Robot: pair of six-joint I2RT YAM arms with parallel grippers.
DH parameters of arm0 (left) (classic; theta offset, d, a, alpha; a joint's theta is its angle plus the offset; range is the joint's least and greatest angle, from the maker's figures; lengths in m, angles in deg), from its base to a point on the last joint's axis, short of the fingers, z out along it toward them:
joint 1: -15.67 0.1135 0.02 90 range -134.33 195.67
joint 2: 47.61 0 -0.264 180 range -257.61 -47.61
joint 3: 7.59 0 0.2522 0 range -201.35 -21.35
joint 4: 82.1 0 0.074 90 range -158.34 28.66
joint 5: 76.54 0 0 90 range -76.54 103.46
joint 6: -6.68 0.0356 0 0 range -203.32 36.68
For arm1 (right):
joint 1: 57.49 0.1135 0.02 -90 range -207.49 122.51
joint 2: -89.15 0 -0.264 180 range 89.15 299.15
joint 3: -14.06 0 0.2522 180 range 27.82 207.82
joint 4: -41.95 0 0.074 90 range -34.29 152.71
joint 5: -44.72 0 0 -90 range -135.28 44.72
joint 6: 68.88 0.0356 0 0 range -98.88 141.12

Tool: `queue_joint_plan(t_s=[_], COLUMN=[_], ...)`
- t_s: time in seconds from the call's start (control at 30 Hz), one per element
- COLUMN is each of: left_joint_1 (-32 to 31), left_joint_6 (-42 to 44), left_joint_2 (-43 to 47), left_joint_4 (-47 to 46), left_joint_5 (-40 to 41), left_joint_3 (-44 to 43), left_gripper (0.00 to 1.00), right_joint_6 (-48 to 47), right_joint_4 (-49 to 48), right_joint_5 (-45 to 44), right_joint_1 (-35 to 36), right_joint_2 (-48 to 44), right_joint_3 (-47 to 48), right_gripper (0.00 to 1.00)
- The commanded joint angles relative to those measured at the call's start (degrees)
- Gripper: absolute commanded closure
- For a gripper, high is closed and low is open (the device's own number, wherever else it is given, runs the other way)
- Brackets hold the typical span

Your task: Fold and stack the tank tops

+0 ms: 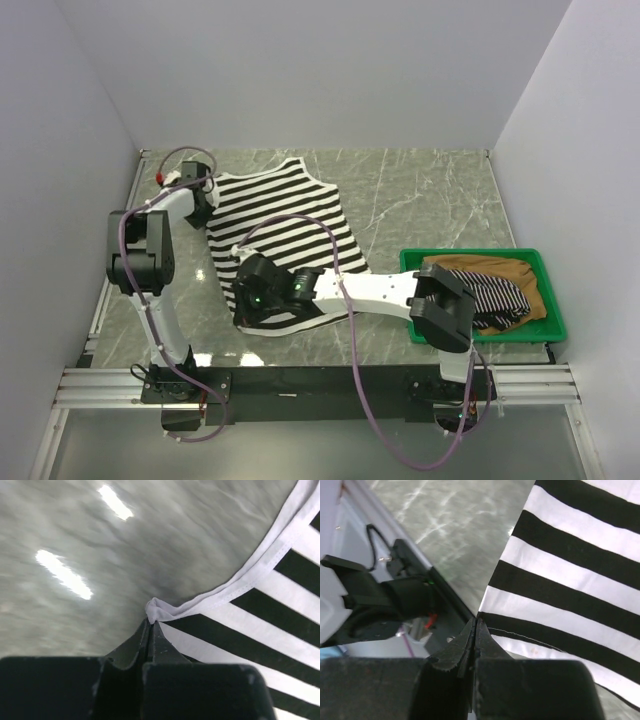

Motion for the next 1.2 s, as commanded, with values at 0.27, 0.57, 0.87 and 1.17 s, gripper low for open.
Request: queue_joint_plan(t_s=[0.27, 0.57, 0.87, 1.17], left_joint_1=[-1.0, -7.2, -11.7, -14.4], left_joint_6=[0.1, -1.3, -2.3, -2.9], left_joint_2=[6.0, 1.7, -2.8, -4.1], left_joint_4=[2.4, 3.3, 4.0, 3.8], left_joint_5=[0.9, 0.4, -0.1, -0.3], left_joint_3=[-4.3, -10.2, -15.0, -16.3], left_gripper=[0.99, 0.99, 0.99, 1.00], right_joint_6=[3.8, 6.8, 9.2, 11.5], right_joint_4=[-6.4, -10.7, -12.4, -14.7], right_joint_5=[5.6, 2.0, -2.5, -5.7], right_joint_1=[-3.4, -6.3, -7.7, -7.8], right_joint_2=[-2.3, -8.6, -12.8, -15.3], right_joint_3=[-3.7, -15.7, -24.3, -29.9], right_gripper=[1.00, 1.00, 1.00, 1.00])
